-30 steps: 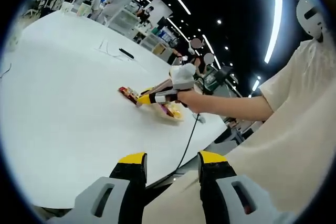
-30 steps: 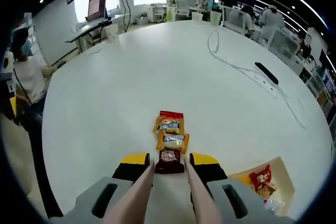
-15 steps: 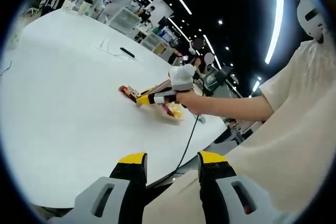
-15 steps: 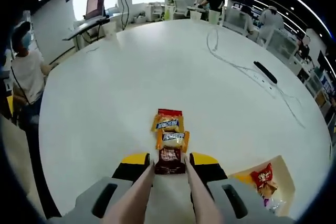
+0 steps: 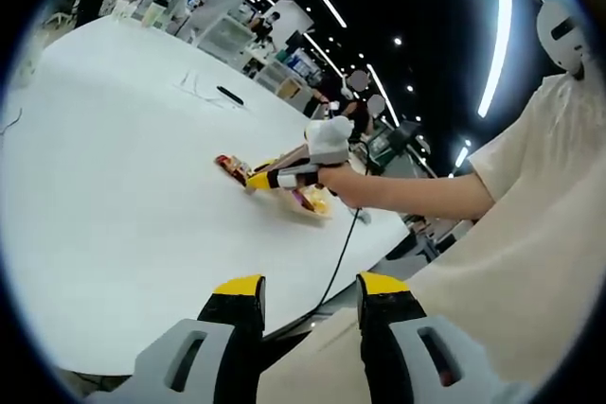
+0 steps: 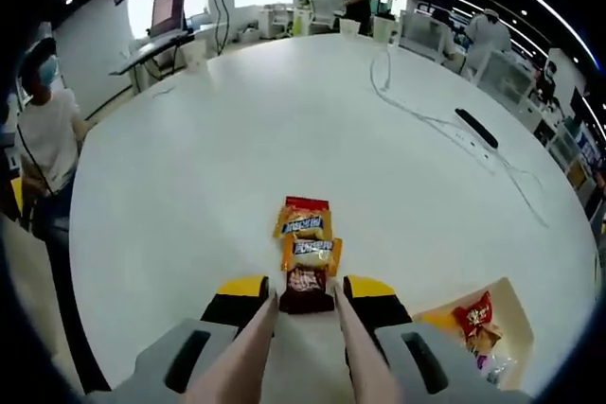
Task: Place the target food into the container with the food tongs after gripping and lifting it, then release it inside without dropping or visibly crushing the food.
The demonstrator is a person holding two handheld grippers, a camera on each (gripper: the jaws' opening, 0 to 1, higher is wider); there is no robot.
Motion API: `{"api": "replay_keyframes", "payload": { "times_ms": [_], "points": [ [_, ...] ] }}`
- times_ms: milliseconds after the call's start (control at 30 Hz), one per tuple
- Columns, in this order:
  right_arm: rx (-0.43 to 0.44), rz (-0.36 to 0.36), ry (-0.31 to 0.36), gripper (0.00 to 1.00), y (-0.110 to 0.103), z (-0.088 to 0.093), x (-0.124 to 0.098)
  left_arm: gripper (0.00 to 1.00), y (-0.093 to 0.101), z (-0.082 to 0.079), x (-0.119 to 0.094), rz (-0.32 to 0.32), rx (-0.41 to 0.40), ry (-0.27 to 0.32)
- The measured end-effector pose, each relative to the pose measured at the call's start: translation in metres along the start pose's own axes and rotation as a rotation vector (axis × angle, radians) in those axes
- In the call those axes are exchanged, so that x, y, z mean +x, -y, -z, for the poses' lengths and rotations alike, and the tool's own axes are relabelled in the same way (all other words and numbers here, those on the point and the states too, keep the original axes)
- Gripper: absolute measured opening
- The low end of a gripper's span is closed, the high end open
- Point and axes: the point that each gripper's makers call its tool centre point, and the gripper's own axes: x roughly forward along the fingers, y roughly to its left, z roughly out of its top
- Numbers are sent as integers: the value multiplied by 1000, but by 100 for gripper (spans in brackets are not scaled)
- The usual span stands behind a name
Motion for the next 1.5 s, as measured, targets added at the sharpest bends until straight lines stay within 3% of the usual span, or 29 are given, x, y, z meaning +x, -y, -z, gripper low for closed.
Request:
{"api": "replay_keyframes", "payload": {
  "times_ms": [633,1100,1500],
  "points": [
    [9,-8,3,28,-2,-4,4,38,-2,-1,-1,-3,-4,7],
    [106,-12,-3,22,-3,-2,4,38,-1,-3,-1,-3,-8,10],
    [101,-11,8,21,-5,-3,1,38,-1,-4,-2,-2,-6,13]
  ]
}}
